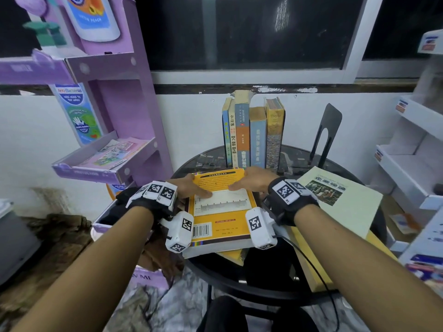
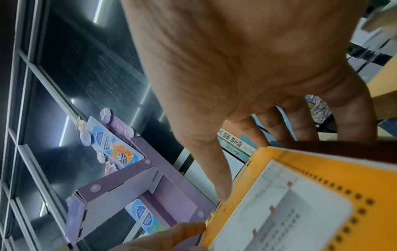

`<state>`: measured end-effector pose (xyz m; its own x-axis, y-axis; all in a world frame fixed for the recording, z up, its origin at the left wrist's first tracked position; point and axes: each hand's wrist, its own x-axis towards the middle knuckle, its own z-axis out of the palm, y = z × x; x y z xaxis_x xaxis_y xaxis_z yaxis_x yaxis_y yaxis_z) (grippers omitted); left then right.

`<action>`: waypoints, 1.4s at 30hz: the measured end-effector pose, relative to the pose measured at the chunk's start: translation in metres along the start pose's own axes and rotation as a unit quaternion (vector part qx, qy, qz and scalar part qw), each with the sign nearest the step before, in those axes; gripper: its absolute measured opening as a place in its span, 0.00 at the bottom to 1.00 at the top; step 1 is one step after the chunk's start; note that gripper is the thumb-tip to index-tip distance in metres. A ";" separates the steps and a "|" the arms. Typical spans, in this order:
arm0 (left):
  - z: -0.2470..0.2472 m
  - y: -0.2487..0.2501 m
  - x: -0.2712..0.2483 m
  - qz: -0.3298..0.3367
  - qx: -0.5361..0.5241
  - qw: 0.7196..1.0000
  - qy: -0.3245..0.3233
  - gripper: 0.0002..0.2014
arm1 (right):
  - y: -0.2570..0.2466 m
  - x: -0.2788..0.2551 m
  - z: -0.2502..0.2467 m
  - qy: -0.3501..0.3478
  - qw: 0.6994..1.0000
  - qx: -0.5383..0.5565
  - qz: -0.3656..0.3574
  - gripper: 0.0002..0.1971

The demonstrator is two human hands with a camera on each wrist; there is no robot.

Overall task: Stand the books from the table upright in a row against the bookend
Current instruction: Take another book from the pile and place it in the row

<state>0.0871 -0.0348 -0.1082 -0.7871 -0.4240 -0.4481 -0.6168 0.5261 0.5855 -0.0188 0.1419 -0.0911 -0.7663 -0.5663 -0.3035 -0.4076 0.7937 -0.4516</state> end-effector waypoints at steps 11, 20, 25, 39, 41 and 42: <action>-0.006 -0.001 -0.012 0.144 -0.060 0.988 0.000 0.17 | 0.002 0.001 -0.003 0.010 0.998 0.055 0.007 0.29; -0.025 0.007 -0.017 0.182 -0.104 0.978 0.023 0.47 | 0.001 -0.001 -0.015 0.092 0.975 0.203 -0.005 0.47; -0.040 0.025 -0.030 0.220 -0.116 0.964 0.091 0.48 | -0.005 -0.009 -0.033 0.124 0.959 0.251 -0.051 0.61; -0.036 0.050 -0.030 0.346 -0.245 0.889 0.173 0.48 | -0.009 -0.036 -0.059 0.299 0.899 0.239 -0.213 0.49; -0.033 0.051 -0.027 0.349 -0.310 0.867 0.173 0.40 | -0.007 -0.037 -0.057 0.313 0.892 0.239 -0.221 0.46; -0.032 0.052 -0.025 0.350 -0.332 0.858 0.176 0.38 | -0.007 -0.038 -0.057 0.319 0.889 0.239 -0.223 0.44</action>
<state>0.0755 -0.0200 -0.0451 -0.8375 -0.4323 0.3341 0.2412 0.2562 0.9361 -0.0149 0.1703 -0.0289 -0.7693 -0.4388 0.4644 -0.6007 0.2492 -0.7596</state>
